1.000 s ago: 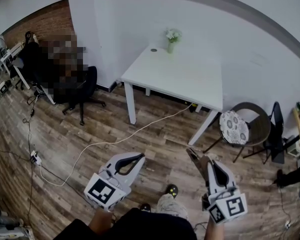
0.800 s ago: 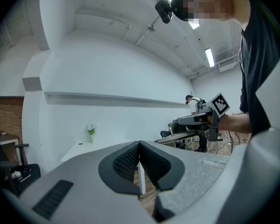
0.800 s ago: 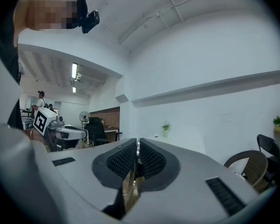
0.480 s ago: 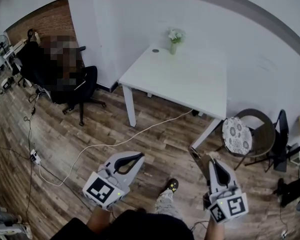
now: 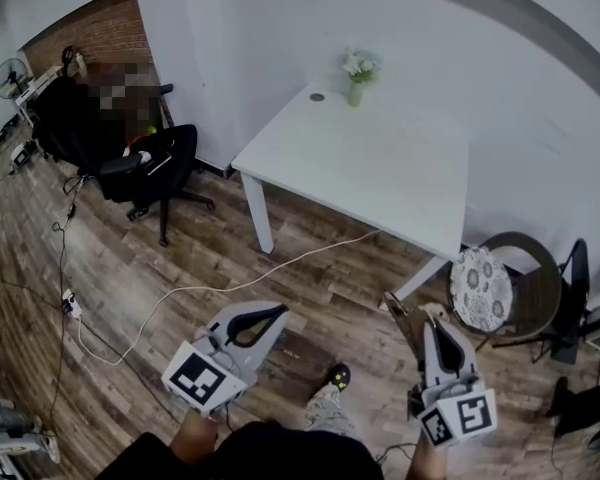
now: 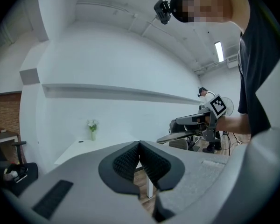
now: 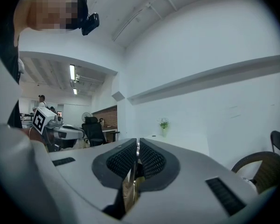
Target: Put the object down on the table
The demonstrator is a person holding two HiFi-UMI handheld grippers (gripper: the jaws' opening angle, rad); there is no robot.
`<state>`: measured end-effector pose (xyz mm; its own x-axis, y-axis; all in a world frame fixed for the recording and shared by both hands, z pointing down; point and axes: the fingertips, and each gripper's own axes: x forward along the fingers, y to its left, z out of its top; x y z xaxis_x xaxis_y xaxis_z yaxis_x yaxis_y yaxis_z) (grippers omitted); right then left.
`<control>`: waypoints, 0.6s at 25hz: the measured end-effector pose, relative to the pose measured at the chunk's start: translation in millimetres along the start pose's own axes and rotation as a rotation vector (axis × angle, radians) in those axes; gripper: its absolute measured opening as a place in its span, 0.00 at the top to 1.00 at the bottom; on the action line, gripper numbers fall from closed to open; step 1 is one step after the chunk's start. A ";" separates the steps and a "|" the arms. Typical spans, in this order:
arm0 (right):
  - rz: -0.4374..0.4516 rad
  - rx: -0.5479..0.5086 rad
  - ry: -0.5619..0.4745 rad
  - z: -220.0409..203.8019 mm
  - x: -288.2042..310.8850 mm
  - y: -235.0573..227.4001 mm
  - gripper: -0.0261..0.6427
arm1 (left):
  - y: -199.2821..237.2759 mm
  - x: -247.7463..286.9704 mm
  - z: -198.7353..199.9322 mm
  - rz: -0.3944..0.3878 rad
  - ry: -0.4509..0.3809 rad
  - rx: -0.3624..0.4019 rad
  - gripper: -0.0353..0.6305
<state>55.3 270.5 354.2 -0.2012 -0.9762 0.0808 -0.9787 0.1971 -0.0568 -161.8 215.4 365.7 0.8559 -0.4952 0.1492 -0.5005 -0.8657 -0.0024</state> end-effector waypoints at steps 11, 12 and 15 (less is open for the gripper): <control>0.051 0.027 -0.017 12.7 46.5 -76.8 0.93 | 15.7 79.0 20.6 0.035 0.007 -0.030 0.95; 0.055 0.029 -0.019 14.6 49.7 -82.9 0.93 | 16.9 85.7 23.9 0.033 -0.004 -0.027 0.95; 0.066 0.032 -0.027 17.8 57.1 -101.8 0.93 | 18.3 106.6 30.8 0.040 -0.012 -0.003 0.95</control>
<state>144.1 193.1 346.9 -0.2634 -0.9634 0.0488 -0.9616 0.2582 -0.0926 -75.7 144.5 351.1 0.8367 -0.5303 0.1369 -0.5348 -0.8450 -0.0047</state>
